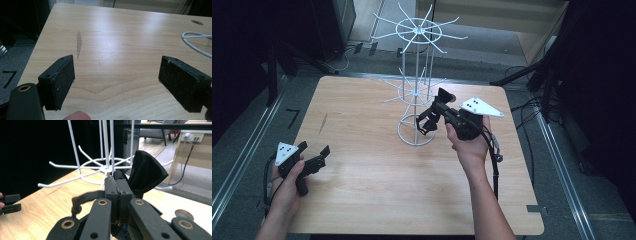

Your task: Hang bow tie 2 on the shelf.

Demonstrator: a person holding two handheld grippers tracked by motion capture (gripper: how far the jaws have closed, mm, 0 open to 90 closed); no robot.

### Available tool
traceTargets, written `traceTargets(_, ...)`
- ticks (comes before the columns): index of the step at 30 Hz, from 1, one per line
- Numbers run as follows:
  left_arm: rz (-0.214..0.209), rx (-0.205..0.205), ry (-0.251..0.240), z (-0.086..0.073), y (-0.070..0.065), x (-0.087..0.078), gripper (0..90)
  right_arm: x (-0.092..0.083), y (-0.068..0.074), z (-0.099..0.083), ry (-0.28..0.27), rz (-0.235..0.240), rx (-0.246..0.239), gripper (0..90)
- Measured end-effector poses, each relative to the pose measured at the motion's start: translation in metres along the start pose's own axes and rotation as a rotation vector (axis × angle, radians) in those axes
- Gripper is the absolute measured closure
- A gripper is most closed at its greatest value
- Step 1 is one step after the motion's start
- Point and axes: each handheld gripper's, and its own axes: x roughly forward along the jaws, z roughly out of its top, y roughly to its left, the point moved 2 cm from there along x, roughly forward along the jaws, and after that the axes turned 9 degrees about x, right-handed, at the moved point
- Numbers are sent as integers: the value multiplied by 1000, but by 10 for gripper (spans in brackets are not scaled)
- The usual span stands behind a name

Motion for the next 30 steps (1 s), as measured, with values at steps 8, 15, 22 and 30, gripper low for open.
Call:
traceTargets(8,0,-1,2,0,0,0,141,9,-5,-17,44,-4,7,900)
traceTargets(15,0,-3,0,0,0,0,141,9,-10,-29,69,5,1,707)
traceTargets(22,0,-1,1,0,0,0,141,-1,-24,-47,86,-10,14,499)
traceTargets(30,2,-2,3,0,0,0,141,-19,-41,-63,87,-25,29,444)
